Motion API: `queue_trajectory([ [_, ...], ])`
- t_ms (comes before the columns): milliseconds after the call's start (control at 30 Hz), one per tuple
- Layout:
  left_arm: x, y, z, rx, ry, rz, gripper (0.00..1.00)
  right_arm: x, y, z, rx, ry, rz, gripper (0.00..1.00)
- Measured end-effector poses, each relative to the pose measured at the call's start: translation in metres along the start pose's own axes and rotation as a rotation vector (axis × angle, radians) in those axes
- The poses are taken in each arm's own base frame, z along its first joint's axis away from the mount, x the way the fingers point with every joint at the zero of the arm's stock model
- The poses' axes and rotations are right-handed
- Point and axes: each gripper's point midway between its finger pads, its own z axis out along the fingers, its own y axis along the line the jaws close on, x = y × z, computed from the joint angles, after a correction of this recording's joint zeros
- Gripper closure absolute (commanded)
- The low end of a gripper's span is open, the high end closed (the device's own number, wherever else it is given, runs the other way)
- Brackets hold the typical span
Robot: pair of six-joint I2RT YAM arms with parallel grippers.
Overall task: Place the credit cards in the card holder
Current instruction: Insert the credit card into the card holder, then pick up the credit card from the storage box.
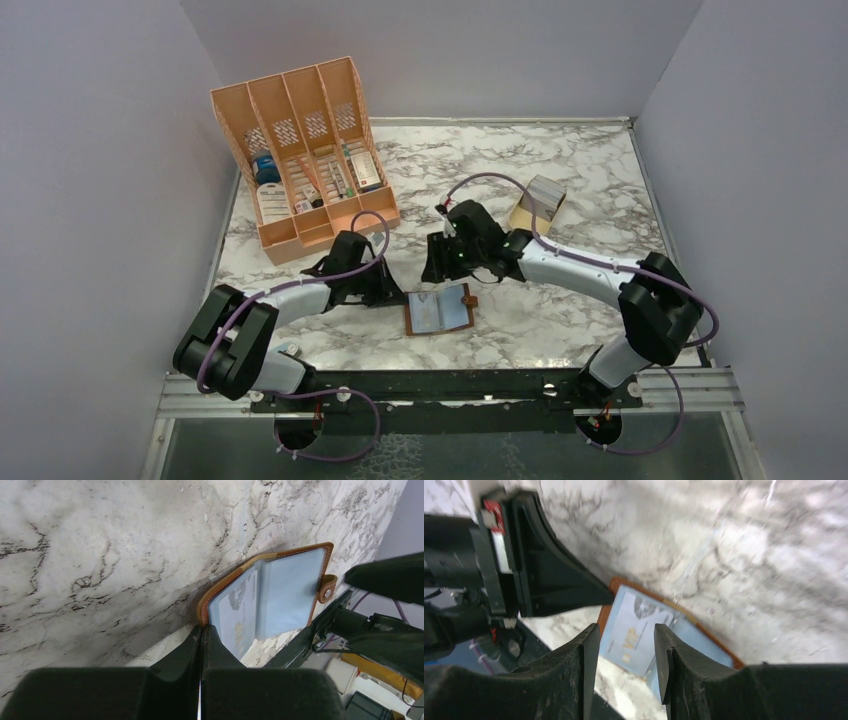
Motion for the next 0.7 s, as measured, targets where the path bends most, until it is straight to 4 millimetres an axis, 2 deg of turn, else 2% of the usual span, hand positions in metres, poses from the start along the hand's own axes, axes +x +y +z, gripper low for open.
queue_trajectory([
  [167,0.0,-0.003,-0.001,0.0,0.013,0.011,1.0,-0.05,-0.011,-0.014,0.101,-0.129,-0.145,0.55],
  [333,-0.001,-0.01,-0.004,0.013,0.032,0.031,1.0,-0.088,-0.03,-0.04,0.223,-0.231,-0.334,0.55],
  [433,-0.002,-0.012,-0.005,0.016,0.038,0.039,1.0,-0.128,-0.044,-0.057,0.316,-0.277,-0.403,0.55],
  [533,0.002,-0.012,-0.007,0.018,0.055,0.035,1.0,-0.158,-0.072,-0.073,0.437,-0.311,-0.444,0.55],
  [633,0.004,-0.013,-0.008,0.022,0.063,0.037,1.0,-0.171,-0.113,-0.083,0.55,-0.289,-0.451,0.54],
  [700,0.005,-0.013,-0.01,0.021,0.064,0.043,1.0,-0.175,-0.148,-0.09,0.618,-0.258,-0.44,0.54],
])
